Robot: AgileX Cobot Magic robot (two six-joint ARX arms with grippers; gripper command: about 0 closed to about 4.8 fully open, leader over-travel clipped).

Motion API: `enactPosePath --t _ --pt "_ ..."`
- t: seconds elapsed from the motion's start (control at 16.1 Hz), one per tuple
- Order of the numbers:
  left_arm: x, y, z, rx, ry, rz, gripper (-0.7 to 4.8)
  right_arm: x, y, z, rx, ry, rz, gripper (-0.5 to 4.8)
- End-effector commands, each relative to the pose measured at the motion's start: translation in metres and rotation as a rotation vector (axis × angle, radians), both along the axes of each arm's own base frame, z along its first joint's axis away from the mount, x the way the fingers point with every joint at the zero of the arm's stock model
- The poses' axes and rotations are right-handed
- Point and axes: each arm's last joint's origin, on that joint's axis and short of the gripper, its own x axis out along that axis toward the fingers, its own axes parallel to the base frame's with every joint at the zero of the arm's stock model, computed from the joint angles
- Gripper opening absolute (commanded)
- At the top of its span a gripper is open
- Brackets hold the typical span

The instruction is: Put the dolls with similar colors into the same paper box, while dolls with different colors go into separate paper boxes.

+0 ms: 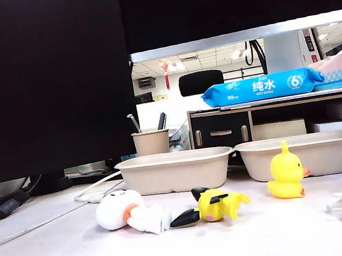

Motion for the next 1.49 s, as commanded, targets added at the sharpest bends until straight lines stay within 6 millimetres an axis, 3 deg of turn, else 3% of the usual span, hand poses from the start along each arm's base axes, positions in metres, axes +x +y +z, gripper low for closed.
enactPosePath --t 0.06,0.44,0.75,0.93,1.18,1.49 --pt "0.0 0.0 0.001 0.0 -0.007 0.003 -0.05 0.0 0.0 -0.001 -0.004 -0.008 0.002 -0.01" --pt "0.0 -0.003 0.001 0.0 -0.007 -0.03 -0.05 0.0 0.0 -0.001 0.003 -0.009 0.007 -0.01" --pt "-0.005 -0.041 -0.007 0.024 0.086 -0.407 -0.05 0.0 0.002 0.001 0.188 -0.018 0.067 0.0" --pt "-0.009 -0.056 -0.015 0.061 0.176 -0.547 -0.05 -0.001 0.004 0.005 0.295 -0.03 0.166 0.0" --pt "-0.01 -0.062 -0.02 0.089 0.235 -0.594 -0.05 -0.007 0.006 0.032 0.573 -0.192 0.3 -0.01" --pt "-0.01 -0.062 -0.02 0.088 0.235 -0.594 -0.05 -0.011 0.008 0.065 0.534 -0.173 0.383 -0.01"
